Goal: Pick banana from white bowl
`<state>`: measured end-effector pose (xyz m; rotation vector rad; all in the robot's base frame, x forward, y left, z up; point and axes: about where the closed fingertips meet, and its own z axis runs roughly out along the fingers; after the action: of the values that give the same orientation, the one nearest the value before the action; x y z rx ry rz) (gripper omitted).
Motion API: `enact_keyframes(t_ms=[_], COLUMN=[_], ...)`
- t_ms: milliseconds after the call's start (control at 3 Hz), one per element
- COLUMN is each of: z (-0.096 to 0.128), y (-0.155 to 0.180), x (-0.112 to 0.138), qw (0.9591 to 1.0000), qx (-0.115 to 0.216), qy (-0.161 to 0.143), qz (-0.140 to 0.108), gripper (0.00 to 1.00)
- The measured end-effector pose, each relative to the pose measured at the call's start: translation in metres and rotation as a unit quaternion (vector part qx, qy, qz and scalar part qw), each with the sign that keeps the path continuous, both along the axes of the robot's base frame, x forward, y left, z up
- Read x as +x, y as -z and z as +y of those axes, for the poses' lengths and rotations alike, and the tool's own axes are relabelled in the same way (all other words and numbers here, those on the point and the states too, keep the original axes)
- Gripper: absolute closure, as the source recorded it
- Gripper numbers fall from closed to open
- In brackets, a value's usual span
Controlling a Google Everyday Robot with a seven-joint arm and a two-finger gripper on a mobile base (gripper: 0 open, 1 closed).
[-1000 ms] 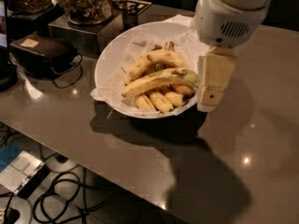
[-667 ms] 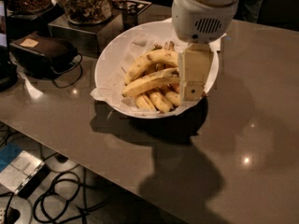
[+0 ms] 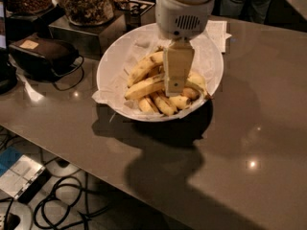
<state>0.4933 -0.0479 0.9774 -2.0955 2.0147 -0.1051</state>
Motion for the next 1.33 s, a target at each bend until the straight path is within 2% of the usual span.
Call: enact_keyframes(t_ms=[667,1000,1333], z=[0.007,0.013,0.014], y=[0.018,0.031,0.039], x=[0.015,0.020,0.023], qw=[0.9998,0.9994,0.9991], qx=[0.000,-0.007,-0.012], qy=[0.009,0.011,0.015], qz=[0.020,0.031,0.037], gripper=[0.20,0.33,0.38])
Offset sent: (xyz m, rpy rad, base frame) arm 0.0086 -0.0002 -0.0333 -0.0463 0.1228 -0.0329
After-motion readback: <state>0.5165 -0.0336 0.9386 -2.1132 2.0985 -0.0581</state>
